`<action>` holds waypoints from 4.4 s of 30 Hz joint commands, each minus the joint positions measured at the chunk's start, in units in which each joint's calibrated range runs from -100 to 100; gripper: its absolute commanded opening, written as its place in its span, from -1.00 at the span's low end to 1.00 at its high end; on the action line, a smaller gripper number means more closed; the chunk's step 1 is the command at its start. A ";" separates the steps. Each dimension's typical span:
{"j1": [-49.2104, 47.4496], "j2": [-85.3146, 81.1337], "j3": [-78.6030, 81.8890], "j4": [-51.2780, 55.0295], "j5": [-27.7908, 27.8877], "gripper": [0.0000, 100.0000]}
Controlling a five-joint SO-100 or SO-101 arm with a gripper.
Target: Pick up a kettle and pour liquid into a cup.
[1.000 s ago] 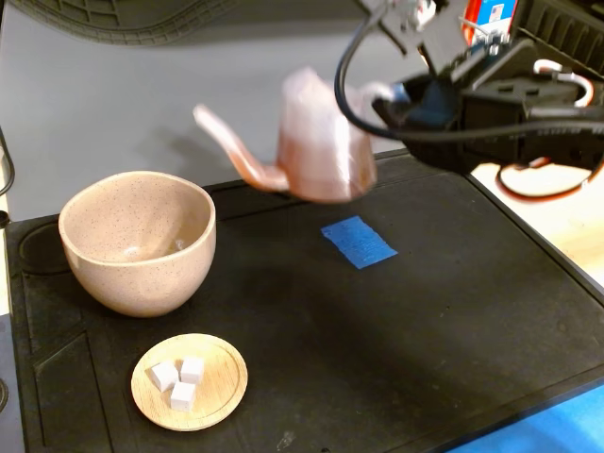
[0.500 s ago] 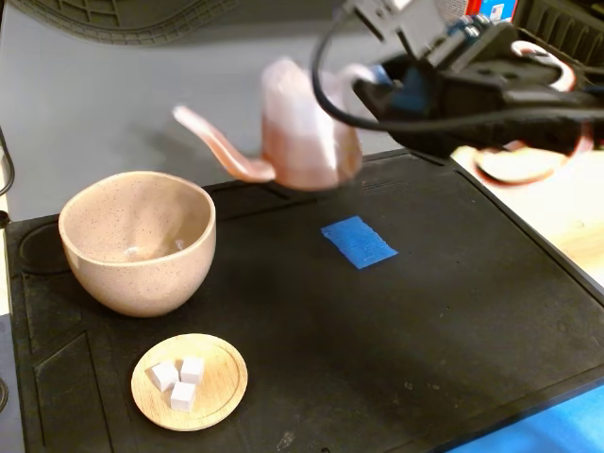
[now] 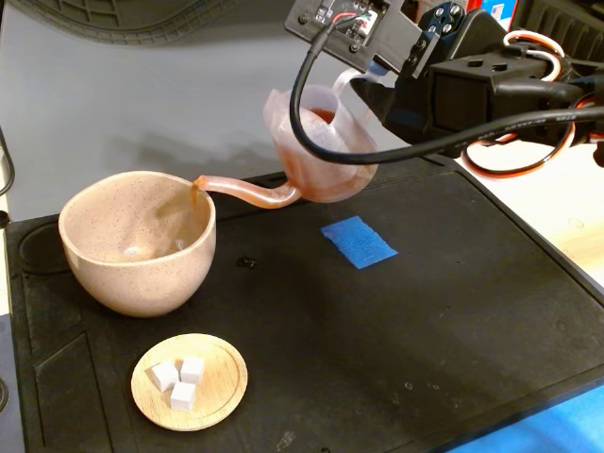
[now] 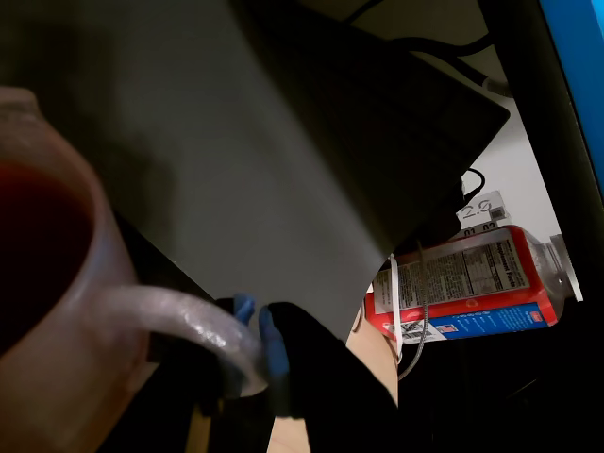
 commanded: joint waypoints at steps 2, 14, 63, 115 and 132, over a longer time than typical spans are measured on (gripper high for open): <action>-0.01 -0.87 -5.30 3.33 0.25 -0.99; -0.92 3.31 -15.29 9.81 2.35 -0.99; 7.22 0.83 6.86 9.47 -15.39 -0.99; 10.34 -70.84 72.10 2.81 -29.04 -0.99; 7.37 -98.14 72.74 82.62 -29.04 -0.99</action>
